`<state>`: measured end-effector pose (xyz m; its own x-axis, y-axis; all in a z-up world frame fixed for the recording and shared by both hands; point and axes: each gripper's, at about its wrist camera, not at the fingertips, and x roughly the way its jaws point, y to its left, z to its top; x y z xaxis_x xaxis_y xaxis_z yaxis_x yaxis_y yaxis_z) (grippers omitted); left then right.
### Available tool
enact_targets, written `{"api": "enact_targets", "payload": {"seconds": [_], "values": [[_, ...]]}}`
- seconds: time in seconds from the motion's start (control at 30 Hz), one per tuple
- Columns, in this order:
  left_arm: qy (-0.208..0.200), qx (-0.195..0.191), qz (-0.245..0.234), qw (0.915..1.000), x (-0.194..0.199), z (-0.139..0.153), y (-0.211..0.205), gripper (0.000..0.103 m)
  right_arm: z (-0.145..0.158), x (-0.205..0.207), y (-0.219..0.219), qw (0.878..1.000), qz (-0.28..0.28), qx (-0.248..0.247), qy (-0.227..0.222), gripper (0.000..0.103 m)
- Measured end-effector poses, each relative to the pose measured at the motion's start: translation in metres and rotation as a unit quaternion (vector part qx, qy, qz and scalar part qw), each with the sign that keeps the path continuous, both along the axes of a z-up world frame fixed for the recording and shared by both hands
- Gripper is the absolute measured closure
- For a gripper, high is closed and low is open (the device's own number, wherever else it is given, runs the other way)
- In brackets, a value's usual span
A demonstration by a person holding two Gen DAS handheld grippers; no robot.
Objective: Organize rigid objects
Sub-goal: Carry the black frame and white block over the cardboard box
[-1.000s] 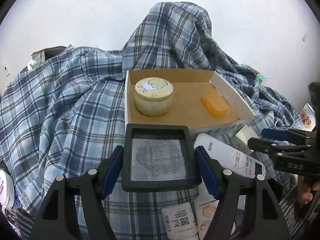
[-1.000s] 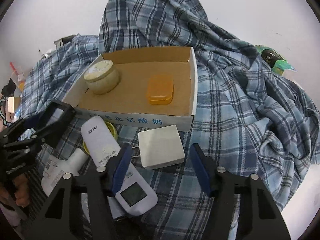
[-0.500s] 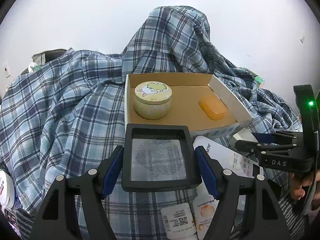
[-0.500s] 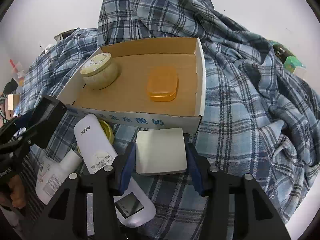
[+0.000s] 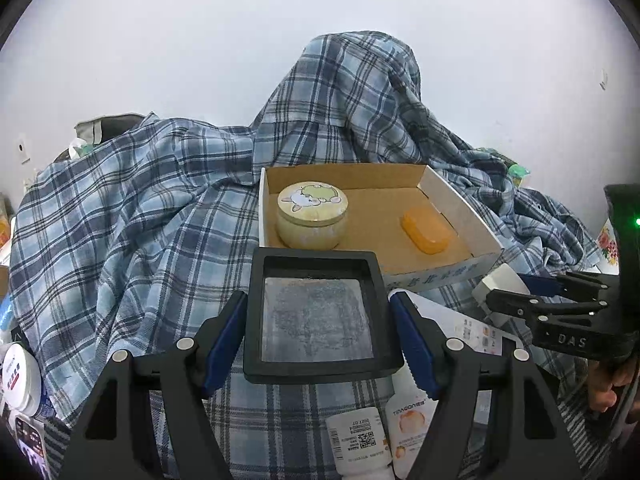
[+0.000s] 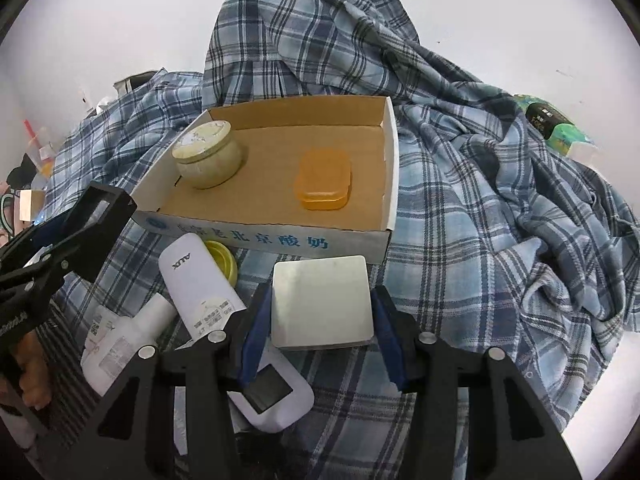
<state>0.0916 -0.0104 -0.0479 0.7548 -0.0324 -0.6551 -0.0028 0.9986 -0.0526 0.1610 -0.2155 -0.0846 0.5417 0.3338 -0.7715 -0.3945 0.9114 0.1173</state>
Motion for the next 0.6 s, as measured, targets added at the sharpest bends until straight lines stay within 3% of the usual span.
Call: {"api": "enact_targets", "payload": {"seconds": [0.4, 0.6], "values": [[-0.015, 0.009, 0.015, 0.9997, -0.009, 0.025, 0.001, 0.029, 0.051, -0.008, 0.002, 0.997, 0.013, 0.029, -0.068, 0.054], [-0.039, 0.008, 0.012, 0.9991, 0.013, 0.062, 0.000, 0.029, 0.081, 0.017, 0.008, 0.994, 0.008, 0.039, -0.105, 0.055]]}}
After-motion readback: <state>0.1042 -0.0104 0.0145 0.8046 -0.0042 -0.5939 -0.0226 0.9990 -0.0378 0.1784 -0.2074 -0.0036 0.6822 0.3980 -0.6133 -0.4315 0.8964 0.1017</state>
